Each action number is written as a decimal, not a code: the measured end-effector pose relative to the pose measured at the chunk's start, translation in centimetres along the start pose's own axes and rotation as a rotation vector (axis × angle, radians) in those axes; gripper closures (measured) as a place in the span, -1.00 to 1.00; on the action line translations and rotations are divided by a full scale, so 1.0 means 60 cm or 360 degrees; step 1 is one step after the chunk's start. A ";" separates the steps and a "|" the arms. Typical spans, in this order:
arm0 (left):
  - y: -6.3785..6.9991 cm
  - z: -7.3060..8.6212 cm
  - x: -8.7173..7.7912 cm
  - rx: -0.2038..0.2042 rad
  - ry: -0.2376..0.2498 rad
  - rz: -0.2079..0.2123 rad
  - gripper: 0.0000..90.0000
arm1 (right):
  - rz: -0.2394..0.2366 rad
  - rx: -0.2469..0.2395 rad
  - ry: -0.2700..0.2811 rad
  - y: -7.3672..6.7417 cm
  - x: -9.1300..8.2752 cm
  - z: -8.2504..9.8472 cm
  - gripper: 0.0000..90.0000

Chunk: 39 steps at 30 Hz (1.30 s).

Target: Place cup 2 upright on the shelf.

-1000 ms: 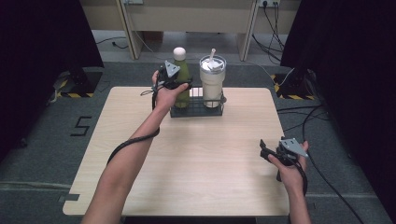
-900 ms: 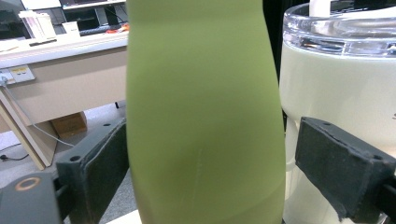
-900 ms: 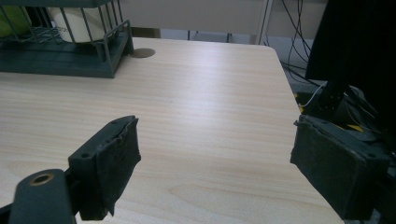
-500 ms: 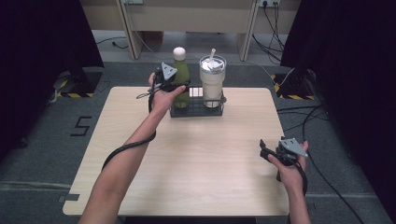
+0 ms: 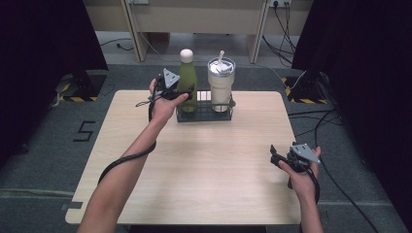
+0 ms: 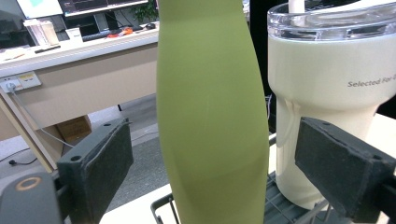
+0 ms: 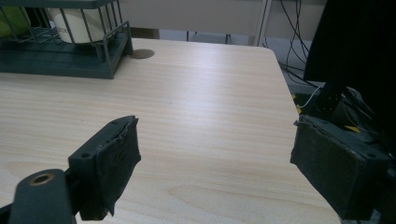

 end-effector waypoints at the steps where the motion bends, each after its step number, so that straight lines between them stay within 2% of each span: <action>1: -0.001 0.001 -0.003 -0.0008 0.0007 0.0003 -0.77 | -0.0001 0.0000 0.0001 0.000 0.000 0.000 -0.67; 10: -0.012 0.020 -0.033 -0.0022 0.0010 0.0006 -0.77 | 0.0006 -0.0002 -0.0003 -0.002 0.000 0.000 -0.67; 28: -0.019 0.061 -0.088 0.0013 0.0008 0.0025 -0.76 | 0.0013 -0.0011 -0.0005 -0.003 -0.002 0.001 -0.67; 39: -0.032 0.098 -0.129 0.0010 -0.0003 0.0011 -0.75 | 0.0016 -0.0006 -0.0009 -0.004 -0.002 0.000 -0.67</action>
Point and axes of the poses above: each handheld gripper's, and its own axes: x roughly forward along the jaws, z roughly out of its underside, y roughly to its right, the point moved 2 cm from there along x, roughly forward along the jaws, and after that the axes turned 10 degrees about -y, right-handed, at the moved point
